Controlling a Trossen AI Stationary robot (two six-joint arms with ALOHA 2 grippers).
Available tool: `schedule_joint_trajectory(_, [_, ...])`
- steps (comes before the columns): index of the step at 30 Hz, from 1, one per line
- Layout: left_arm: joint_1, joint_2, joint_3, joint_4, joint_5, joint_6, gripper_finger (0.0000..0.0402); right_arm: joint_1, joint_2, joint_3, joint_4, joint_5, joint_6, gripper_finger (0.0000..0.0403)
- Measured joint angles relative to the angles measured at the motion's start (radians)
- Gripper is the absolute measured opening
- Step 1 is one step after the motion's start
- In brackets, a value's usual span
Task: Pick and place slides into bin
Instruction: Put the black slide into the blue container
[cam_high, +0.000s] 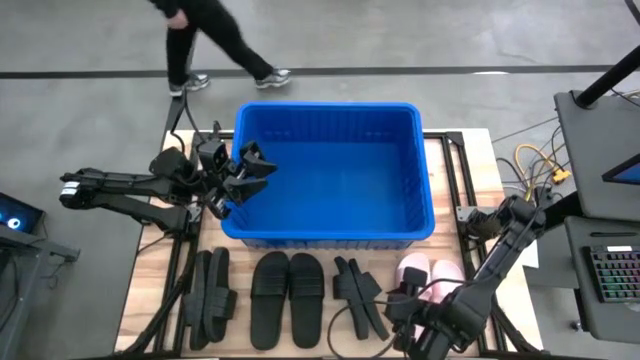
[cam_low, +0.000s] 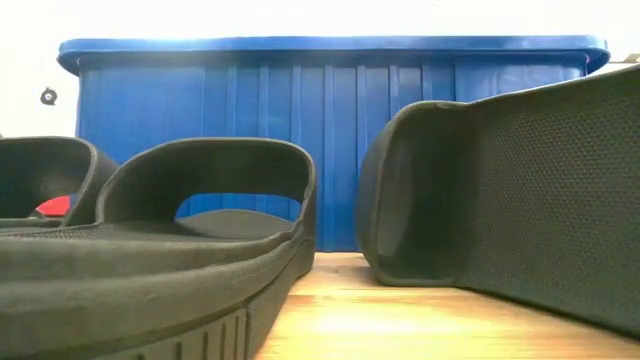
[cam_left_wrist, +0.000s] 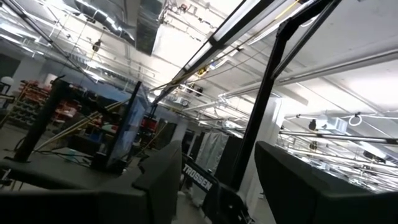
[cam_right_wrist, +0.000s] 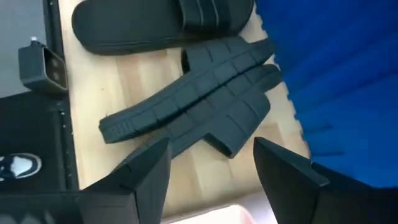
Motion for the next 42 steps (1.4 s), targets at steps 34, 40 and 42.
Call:
schedule_joint_trajectory(34, [0.0,-0.013,-0.002,-0.106,0.023,-0.001,0.019,-0.196,0.097,0.004,0.463,-0.024,-0.589,0.0219])
schedule_joint_trajectory(40, [0.0,-0.023,-0.002,-0.109,0.028,-0.002,0.019,-0.197,0.194,0.034,0.455,-0.025,-0.648,0.0219])
schedule_joint_trajectory(42, [0.0,-0.027,-0.002,-0.107,0.03,-0.002,0.019,-0.197,0.221,0.058,0.447,-0.021,-0.652,0.0219])
